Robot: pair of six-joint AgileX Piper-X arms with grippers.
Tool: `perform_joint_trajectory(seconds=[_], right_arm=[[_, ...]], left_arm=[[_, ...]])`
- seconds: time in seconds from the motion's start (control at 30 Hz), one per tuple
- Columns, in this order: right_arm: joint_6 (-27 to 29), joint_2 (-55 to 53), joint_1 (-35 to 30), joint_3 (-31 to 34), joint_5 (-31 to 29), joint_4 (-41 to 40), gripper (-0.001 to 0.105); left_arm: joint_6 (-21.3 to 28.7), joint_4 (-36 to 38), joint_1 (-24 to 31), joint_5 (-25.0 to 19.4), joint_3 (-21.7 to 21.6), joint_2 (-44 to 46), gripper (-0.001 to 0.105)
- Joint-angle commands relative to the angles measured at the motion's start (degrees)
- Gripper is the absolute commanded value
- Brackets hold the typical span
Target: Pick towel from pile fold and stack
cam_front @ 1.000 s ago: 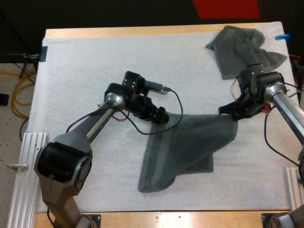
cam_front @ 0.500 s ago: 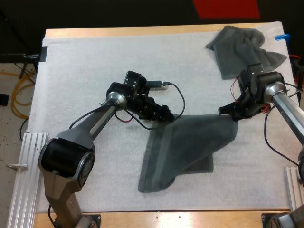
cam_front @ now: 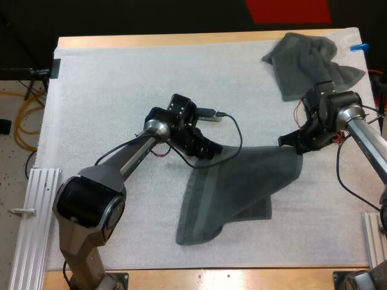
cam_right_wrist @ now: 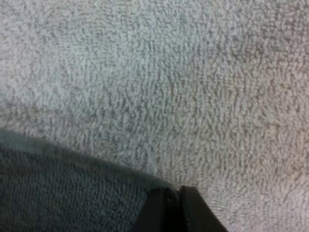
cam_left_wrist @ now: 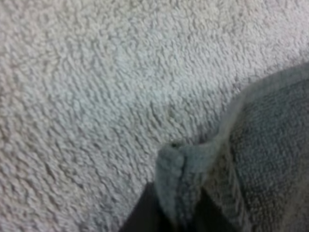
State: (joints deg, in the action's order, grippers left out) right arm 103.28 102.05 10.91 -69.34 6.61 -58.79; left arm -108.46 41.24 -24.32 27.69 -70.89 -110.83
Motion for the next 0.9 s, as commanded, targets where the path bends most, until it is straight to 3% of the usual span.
perform_joint_trajectory(seconds=[0.0, 0.17, 0.4, 0.6, 0.87], right_arm=[[0.69, -1.19, 0.04, 0.13, 1.49, -0.84, 0.000], [0.69, -6.42, 0.68, 0.13, 2.68, 0.34, 0.000], [1.04, -19.41, 5.42, 0.13, 2.46, 4.82, 0.000], [-1.61, -28.27, 12.97, 0.13, -4.41, 5.92, 0.000], [-2.78, -36.51, 19.28, 0.13, -9.61, 4.83, 0.000]], left_arm=[[0.34, 1.19, -0.37, -0.52, -0.73, 0.05, 0.000], [4.10, 2.36, -0.37, -3.64, -2.06, 5.76, 0.000], [7.62, 5.21, -0.37, -7.46, -2.12, 21.60, 0.000], [7.62, 5.91, -0.37, -7.91, -2.12, 32.90, 0.000], [7.62, 14.05, -0.53, -8.23, -2.12, 41.15, 0.000]])
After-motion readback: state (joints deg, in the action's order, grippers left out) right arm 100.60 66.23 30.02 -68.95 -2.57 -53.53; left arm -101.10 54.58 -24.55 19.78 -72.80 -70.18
